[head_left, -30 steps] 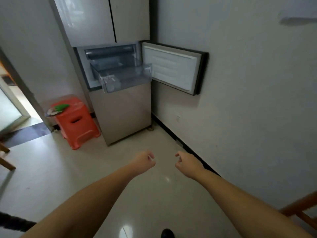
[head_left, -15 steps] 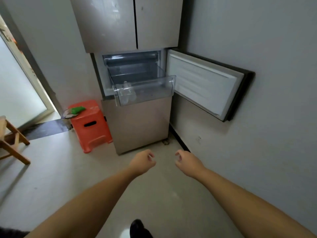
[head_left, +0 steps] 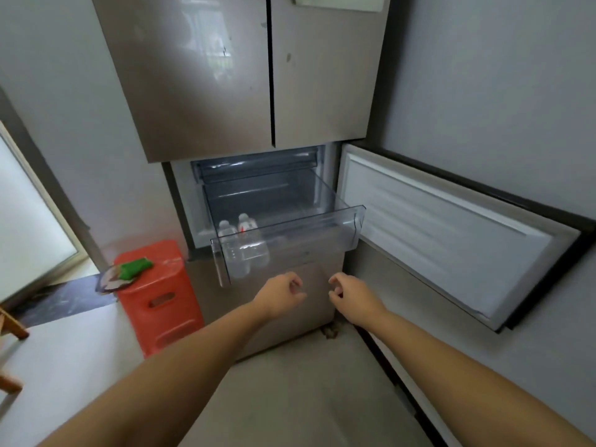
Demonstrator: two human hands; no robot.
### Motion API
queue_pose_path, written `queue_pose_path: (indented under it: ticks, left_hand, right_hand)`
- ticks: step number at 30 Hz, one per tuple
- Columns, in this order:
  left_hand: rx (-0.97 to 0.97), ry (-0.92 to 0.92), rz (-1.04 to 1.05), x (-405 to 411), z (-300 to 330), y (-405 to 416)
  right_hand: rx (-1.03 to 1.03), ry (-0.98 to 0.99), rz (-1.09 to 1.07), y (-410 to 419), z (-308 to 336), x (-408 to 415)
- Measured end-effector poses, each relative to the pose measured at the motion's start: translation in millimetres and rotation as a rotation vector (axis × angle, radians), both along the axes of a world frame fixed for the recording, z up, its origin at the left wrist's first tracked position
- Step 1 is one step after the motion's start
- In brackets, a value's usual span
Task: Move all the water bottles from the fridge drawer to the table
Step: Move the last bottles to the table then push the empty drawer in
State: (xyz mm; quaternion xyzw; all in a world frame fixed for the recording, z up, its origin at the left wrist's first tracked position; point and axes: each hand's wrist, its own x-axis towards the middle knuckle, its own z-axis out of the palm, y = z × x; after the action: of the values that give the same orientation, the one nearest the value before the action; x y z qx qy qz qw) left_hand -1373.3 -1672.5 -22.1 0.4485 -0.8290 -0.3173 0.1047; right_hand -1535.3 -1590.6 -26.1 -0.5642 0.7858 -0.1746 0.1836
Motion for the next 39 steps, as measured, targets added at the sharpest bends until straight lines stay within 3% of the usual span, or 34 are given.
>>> queue_pose_path:
  ticks: [9, 19, 28, 34, 39]
  left_hand:
    - [-0.090, 0.116, 0.038, -41, 38, -123]
    - [0.079, 0.139, 0.429, -16, 19, -251]
    - [0.221, -0.066, 0.703, -13, -28, -301]
    - [0.186, -0.384, 0.630, -17, -36, -306]
    - [0.364, -0.484, 0.695, -26, -38, -316]
  right_hand:
    - [-0.117, -0.057, 0.029, -145, 40, -14]
    - [-0.025, -0.117, 0.332, -325, 23, -10]
    - [0.397, -0.224, 0.472, -406, -25, 8]
    - [0.492, -0.219, 0.524, -407, -32, 28]
    - [0.529, -0.266, 0.425, -412, -45, 37]
